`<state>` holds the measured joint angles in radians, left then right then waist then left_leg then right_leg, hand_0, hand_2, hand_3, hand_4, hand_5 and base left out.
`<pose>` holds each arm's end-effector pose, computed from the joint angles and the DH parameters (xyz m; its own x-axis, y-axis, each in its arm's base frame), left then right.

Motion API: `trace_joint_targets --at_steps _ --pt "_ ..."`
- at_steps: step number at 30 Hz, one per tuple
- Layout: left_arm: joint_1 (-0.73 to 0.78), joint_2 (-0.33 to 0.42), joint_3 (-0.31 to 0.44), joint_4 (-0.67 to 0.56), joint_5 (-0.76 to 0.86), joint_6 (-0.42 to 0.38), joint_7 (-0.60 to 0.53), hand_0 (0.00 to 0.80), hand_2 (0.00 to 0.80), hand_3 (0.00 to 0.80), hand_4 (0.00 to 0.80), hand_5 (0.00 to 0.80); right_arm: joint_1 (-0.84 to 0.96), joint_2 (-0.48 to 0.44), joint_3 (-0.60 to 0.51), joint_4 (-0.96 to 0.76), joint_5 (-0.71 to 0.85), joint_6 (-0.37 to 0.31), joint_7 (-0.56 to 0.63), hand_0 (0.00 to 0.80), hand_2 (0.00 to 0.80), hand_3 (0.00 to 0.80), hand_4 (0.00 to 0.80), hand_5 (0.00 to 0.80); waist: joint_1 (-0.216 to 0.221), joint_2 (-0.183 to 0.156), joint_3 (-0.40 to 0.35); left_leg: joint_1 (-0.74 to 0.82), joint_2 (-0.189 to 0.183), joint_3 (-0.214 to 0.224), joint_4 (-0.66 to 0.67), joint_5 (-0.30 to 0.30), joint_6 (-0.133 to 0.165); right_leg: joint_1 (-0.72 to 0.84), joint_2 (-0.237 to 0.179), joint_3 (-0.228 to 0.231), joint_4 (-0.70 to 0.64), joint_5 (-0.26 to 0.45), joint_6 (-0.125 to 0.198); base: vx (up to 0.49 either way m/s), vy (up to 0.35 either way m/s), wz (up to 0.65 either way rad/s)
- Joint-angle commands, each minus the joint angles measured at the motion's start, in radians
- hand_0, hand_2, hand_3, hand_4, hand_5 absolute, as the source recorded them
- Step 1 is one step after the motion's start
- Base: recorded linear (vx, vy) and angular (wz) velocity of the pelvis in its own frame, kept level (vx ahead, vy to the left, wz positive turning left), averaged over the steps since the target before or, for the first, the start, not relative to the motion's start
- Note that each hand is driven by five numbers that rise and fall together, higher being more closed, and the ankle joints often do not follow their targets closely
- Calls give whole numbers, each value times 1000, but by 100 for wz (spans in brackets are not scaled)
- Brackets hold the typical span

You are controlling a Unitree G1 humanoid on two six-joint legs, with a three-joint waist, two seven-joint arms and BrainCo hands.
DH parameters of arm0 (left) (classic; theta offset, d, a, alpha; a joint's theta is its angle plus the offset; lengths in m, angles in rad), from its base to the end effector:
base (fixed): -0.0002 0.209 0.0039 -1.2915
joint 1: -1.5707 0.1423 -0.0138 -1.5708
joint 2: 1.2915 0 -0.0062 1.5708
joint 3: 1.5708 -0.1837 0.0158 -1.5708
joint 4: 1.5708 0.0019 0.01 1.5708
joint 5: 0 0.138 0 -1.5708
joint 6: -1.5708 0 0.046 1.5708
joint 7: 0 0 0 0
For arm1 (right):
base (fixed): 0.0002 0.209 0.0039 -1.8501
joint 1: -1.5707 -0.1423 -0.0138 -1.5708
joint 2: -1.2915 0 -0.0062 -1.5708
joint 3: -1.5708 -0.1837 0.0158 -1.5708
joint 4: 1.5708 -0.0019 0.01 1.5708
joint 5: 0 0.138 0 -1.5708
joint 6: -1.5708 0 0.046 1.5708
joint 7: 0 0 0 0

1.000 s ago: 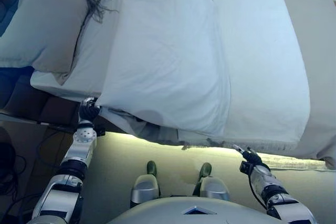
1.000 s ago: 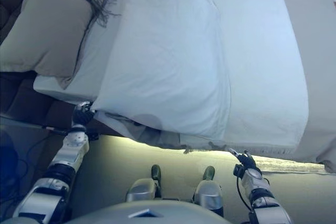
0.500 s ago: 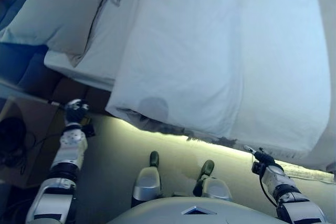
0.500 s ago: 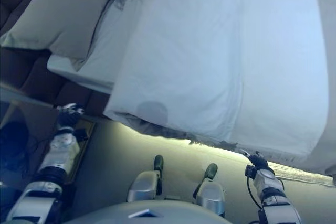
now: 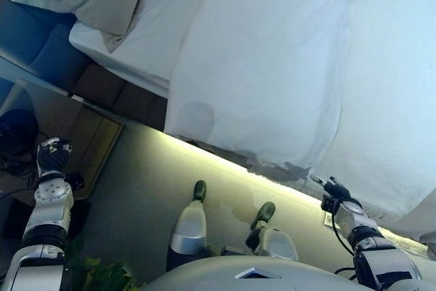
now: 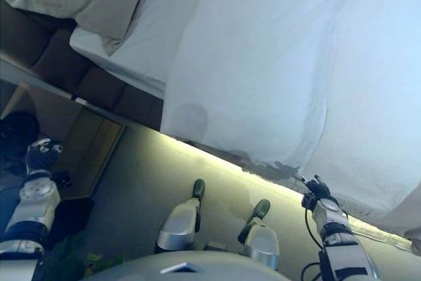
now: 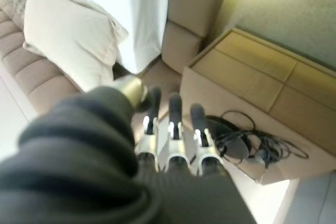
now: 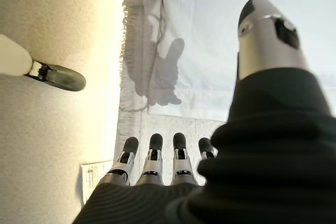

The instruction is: Make the bed neatly

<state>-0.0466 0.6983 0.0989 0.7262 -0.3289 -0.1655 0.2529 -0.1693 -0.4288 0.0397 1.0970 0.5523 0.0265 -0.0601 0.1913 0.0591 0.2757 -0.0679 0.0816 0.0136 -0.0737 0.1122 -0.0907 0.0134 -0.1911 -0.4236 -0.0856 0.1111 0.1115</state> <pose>0.1669 0.3558 0.0227 0.7456 0.6417 -0.1798 -0.5165 0.7270 0.4524 0.1535 -0.2850 -0.0644 0.5540 -0.3760 -0.7427 0.4424 0.8888 -0.1199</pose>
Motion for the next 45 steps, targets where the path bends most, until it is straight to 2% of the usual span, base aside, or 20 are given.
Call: trace_joint_targets --at_steps 1,2,7,12,18,24,26,31,34,40,45 --pt "8 64 33 -11 22 -93 -38 395 395 395 395 395 24 -2 -34 -41 9 -9 -19 0 0 0 0 0 41 -5 -63 -29 -20 -10 54 -35 33 -2 -117 41 113 -23 61 59 -10 11" --pt "13 59 28 -15 23 -103 -58 0 0 0 0 0 26 1 -37 -37 8 -7 -18 0 0 0 0 0 43 -4 -69 -21 -22 -15 52 -37 33 3 -118 42 114 -24 60 71 -20 10" --pt "45 39 15 -40 49 -121 -85 0 0 0 0 0 40 21 -42 -24 6 -7 -3 0 0 0 0 0 46 -5 -104 18 -19 -13 41 -46 37 27 -116 41 117 -31 59 82 -42 15" --pt "71 8 0 -51 20 -143 -173 0 0 0 0 0 64 42 -41 -25 -20 -15 11 0 0 0 0 0 37 -11 -128 52 -14 4 24 -50 35 49 -110 42 105 -32 59 59 -83 1" --pt "83 -83 -63 -18 -62 -166 -327 0 0 0 0 0 82 37 -45 -38 -93 -13 42 0 0 0 0 0 5 -21 -148 94 -4 39 1 -51 32 70 -95 55 80 -23 56 28 -130 -6" --pt "75 -156 -108 43 -70 -144 -355 0 0 0 0 0 94 17 -37 -23 -171 -10 111 0 0 0 0 0 -24 -32 -167 130 7 66 -7 -55 29 84 -80 66 67 -22 48 31 -132 -16" --pt "62 -183 -118 76 -63 -121 -351 0 0 0 0 0 101 15 -26 -4 -219 -18 139 0 0 0 0 0 -35 -37 -175 142 11 75 -13 -55 28 91 -72 69 60 -22 46 28 -144 -15" --pt "35 -220 -137 149 -10 -74 -348 0 0 0 0 0 115 26 -18 9 -220 -13 156 0 0 0 0 0 -55 -46 -188 150 13 84 -14 -55 23 104 -59 72 38 -10 47 11 -139 -8" --pt "22 -254 -176 218 43 -37 -345 0 0 0 0 0 129 57 -4 21 -248 -19 142 0 0 0 0 0 -73 -50 -198 145 9 86 -14 -52 20 104 -48 78 17 0 49 -21 -128 -15" --pt "-17 -337 -267 400 51 -9 -347 0 0 0 0 0 134 123 1 111 -155 -38 94 0 0 0 0 0 -102 -61 -217 144 6 104 -14 -55 18 103 -39 84 -2 7 49 -1 -84 -4" --pt "-8 -433 -281 523 33 3 -323 0 0 0 0 0 150 195 -30 176 -74 -43 28 0 0 0 0 0 -118 -67 -224 160 11 123 -14 -61 24 114 -31 90 -2 1 40 29 -50 -8"
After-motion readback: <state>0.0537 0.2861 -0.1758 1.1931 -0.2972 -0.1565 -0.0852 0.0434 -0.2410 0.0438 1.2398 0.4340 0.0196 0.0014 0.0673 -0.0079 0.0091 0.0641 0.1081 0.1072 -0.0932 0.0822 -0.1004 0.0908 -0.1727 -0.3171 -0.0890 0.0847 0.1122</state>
